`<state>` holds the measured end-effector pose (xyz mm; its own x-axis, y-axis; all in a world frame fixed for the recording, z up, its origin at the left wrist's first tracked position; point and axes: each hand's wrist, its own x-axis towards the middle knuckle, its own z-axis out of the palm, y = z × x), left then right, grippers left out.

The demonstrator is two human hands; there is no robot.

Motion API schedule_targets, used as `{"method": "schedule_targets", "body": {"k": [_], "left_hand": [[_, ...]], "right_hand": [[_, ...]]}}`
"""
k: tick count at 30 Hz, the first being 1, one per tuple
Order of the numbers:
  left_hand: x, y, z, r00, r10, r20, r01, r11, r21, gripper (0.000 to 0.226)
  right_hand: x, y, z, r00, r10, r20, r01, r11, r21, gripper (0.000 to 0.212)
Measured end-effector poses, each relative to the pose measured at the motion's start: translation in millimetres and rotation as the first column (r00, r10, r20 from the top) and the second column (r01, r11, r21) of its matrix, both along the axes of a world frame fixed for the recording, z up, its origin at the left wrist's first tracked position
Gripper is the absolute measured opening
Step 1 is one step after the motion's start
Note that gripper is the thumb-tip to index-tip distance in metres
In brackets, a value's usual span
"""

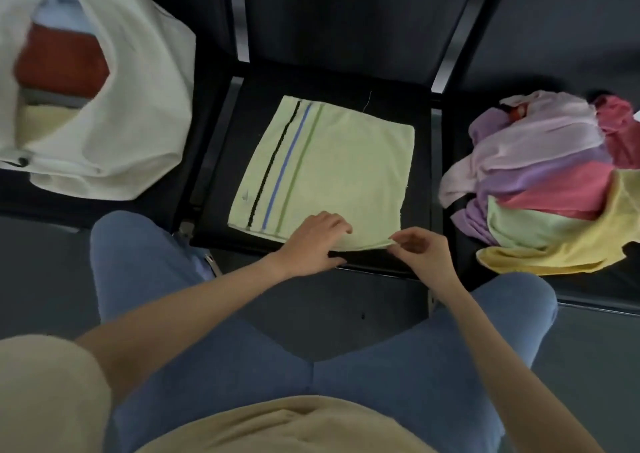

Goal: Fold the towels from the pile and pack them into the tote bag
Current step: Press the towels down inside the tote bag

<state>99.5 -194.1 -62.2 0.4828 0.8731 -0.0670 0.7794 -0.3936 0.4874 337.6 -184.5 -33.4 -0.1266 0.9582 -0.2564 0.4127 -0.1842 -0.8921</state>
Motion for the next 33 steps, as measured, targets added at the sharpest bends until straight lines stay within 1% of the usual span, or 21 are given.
{"method": "schedule_targets", "body": {"k": [3,5,6,8,10,11,12,14,15,16,18,21,25,27,29,30,33], "left_hand": [[30.9,9.0,-15.3,0.998,-0.025,0.066,0.019,0.996,0.085,0.040],[43.5,13.6,-21.8,0.995,-0.039,0.092,0.027,0.992,0.126,0.033],[47.9,15.2,-25.7,0.994,-0.051,0.093,0.037,0.989,0.146,0.033],[51.9,17.3,-31.1,0.994,-0.072,0.082,0.057,0.983,0.175,0.044],[51.8,18.4,-32.9,0.995,-0.079,0.064,0.067,0.983,0.170,0.055],[51.2,19.0,-32.6,0.995,-0.090,0.050,0.081,0.982,0.169,0.054],[50.7,19.1,-33.4,0.994,-0.102,0.043,0.092,0.980,0.176,0.049],[50.9,18.3,-33.2,0.992,-0.106,0.071,0.094,0.983,0.160,0.025],[50.9,18.2,-32.1,0.990,-0.097,0.101,0.080,0.984,0.157,0.020],[51.4,18.1,-31.3,0.988,-0.089,0.127,0.069,0.986,0.155,0.023],[53.3,17.2,-26.3,0.985,-0.055,0.164,0.041,0.996,0.084,0.020],[54.5,19.7,-14.5,0.967,0.076,0.244,-0.040,0.988,-0.149,0.012],[52.3,30.5,-2.7,0.931,0.196,0.309,-0.054,0.908,-0.415,0.011],[52.4,35.4,3.4,0.912,0.238,0.333,-0.041,0.863,-0.504,0.018],[54.8,38.0,11.4,0.900,0.252,0.357,-0.018,0.837,-0.546,0.030],[56.5,38.3,15.7,0.884,0.265,0.384,0.000,0.822,-0.569,0.034],[63.0,37.6,24.7,0.843,0.281,0.459,0.056,0.803,-0.593,0.037]], "right_hand": [[3.3,4.4,0.6,0.998,0.063,-0.006,-0.063,0.998,-0.022,0.016],[8.6,11.4,1.1,0.991,0.132,-0.006,-0.132,0.989,-0.071,0.015],[11.3,16.1,3.0,0.985,0.171,-0.007,-0.171,0.979,-0.110,0.012],[15.6,33.4,2.9,0.980,0.197,0.031,-0.190,0.971,-0.143,0.006],[15.6,64.9,-5.9,0.987,0.116,0.107,-0.104,0.989,-0.105,0.007],[14.7,85.4,-13.9,0.988,0.050,0.147,-0.038,0.996,-0.084,0.006],[13.6,107.6,-24.3,0.982,-0.020,0.189,0.033,0.997,-0.067,0.006],[8.9,150.9,-43.2,0.950,-0.152,0.274,0.162,0.987,-0.015,0.011],[6.6,170.4,-50.5,0.931,-0.195,0.309,0.200,0.980,0.015,0.017],[3.5,188.3,-54.7,0.915,-0.223,0.335,0.222,0.974,0.044,0.022],[-3.6,218.4,-57.0,0.893,-0.271,0.359,0.261,0.962,0.078,0.034],[-13.3,244.9,-55.2,0.873,-0.313,0.373,0.309,0.948,0.074,0.038],[-13.9,259.2,-53.1,0.857,-0.265,0.441,0.271,0.961,0.052,0.034],[-9.8,265.5,-49.0,0.857,-0.257,0.446,0.258,0.964,0.059,0.034],[-4.2,270.0,-43.7,0.859,-0.303,0.413,0.288,0.952,0.099,0.036],[-1.3,271.5,-41.6,0.864,-0.339,0.373,0.321,0.940,0.113,0.036],[5.1,273.1,-36.8,0.870,-0.445,0.211,0.428,0.896,0.122,0.029]]}}
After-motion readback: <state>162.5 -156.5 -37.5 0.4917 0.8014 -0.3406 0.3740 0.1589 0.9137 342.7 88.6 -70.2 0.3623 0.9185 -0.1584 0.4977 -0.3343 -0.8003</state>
